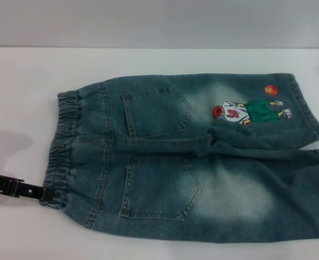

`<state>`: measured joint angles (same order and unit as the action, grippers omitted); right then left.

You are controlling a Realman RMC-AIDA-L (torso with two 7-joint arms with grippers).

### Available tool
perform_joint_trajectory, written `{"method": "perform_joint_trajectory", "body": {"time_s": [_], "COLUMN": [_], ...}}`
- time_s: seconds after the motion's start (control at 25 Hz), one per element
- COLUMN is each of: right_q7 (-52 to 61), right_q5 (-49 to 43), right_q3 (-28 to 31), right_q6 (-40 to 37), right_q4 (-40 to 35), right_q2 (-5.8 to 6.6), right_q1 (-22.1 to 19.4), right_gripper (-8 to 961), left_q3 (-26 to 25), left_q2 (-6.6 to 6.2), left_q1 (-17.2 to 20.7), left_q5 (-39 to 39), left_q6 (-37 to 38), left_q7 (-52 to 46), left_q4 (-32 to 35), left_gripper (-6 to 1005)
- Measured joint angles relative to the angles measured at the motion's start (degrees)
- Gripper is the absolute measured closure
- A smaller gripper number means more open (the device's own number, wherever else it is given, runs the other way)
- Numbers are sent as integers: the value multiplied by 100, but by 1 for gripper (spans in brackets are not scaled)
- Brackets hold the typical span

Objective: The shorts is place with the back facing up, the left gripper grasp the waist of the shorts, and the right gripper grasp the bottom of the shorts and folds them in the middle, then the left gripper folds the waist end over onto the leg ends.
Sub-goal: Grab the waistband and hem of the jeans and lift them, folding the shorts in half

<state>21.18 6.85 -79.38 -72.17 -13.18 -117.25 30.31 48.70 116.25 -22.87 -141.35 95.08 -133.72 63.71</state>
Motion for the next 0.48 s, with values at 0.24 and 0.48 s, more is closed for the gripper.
{"method": "perform_joint_trajectory", "body": {"time_s": [0.24,0.48], "right_q7": [0,1], "right_q5": [0,0], "right_q3": [15,0], "right_q6": [1,1], "right_q4": [0,0], "right_q2": [8,11], "right_q1": [7,9], "right_gripper": [377,376], "left_q3": [-6,-10], "left_q2": [15,56], "left_q1": [36,44], "left_q5": [-6,-7], "left_q6": [-22,-9], "left_q7": [14,16], "left_q4": [-5,-24], "left_gripper": [276,282]}}
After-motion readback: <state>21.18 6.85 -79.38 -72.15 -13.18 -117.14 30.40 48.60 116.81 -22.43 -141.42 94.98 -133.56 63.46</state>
